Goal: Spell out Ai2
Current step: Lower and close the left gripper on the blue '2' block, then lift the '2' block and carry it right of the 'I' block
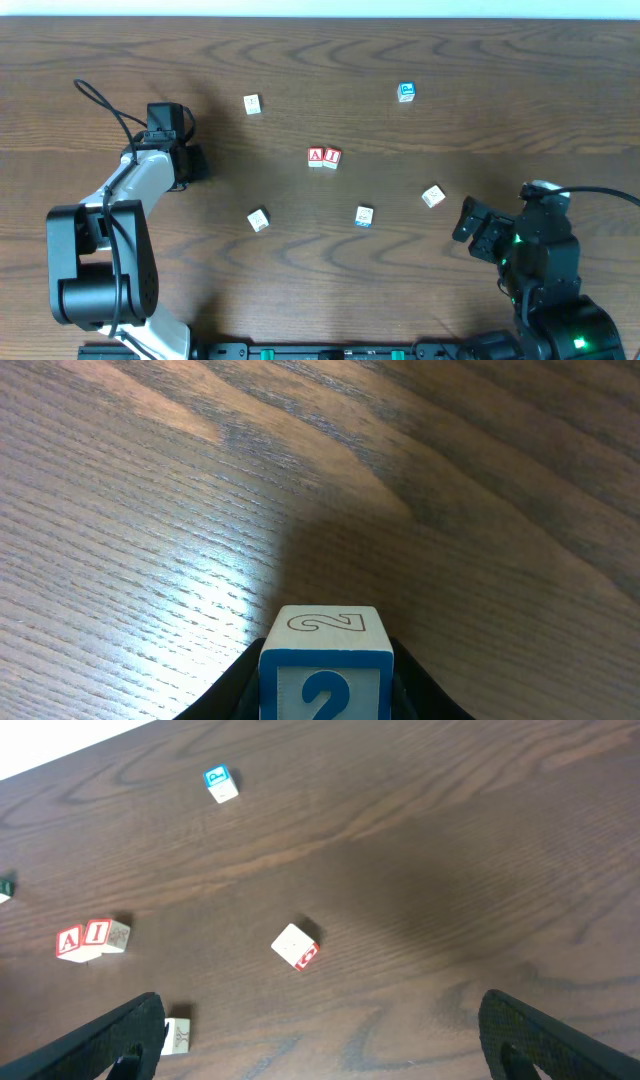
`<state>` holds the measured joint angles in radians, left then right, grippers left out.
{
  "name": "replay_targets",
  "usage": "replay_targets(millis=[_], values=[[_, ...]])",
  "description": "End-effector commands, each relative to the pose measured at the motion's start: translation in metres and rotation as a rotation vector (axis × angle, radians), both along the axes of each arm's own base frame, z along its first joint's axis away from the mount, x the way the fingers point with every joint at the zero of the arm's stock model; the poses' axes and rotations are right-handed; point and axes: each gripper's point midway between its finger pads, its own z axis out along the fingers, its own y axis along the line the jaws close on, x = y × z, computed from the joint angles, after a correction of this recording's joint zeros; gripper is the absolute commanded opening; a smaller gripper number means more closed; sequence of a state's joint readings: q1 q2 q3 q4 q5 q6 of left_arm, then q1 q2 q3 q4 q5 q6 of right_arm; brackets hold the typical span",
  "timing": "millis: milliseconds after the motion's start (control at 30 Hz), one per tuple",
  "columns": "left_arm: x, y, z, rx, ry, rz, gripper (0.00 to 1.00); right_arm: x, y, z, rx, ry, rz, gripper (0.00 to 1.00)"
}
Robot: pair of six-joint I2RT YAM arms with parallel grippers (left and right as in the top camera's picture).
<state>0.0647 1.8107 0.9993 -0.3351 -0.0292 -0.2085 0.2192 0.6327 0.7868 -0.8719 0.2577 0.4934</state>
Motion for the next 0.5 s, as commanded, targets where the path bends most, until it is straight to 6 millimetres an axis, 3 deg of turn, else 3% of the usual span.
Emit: replay_targets(millis=[0,133,300,400,467], values=[[0.005,0.000,0.000,-0.003,-0.003,-0.002,0.29,-0.001,-0.004,-0.001,0.009,0.000,-0.028,0.99],[0.005,0.000,0.000,-0.003,-0.003,-0.002,0.26,-0.001,-0.004,-0.001,0.009,0.000,-0.028,0.99],[0.006,0.000,0.005,-0.003,-0.006,-0.004,0.12,-0.001,-0.004,-0.001,0.009,0.000,-0.028,0.99],[0.011,0.000,0.023,-0.002,-0.016,-0.004,0.06,-0.001,-0.004,-0.001,0.009,0.000,-0.028,0.99],[0.022,0.000,0.049,0.000,-0.056,-0.005,0.06,-0.001,-0.004,-0.001,0.009,-0.001,-0.028,0.99]])
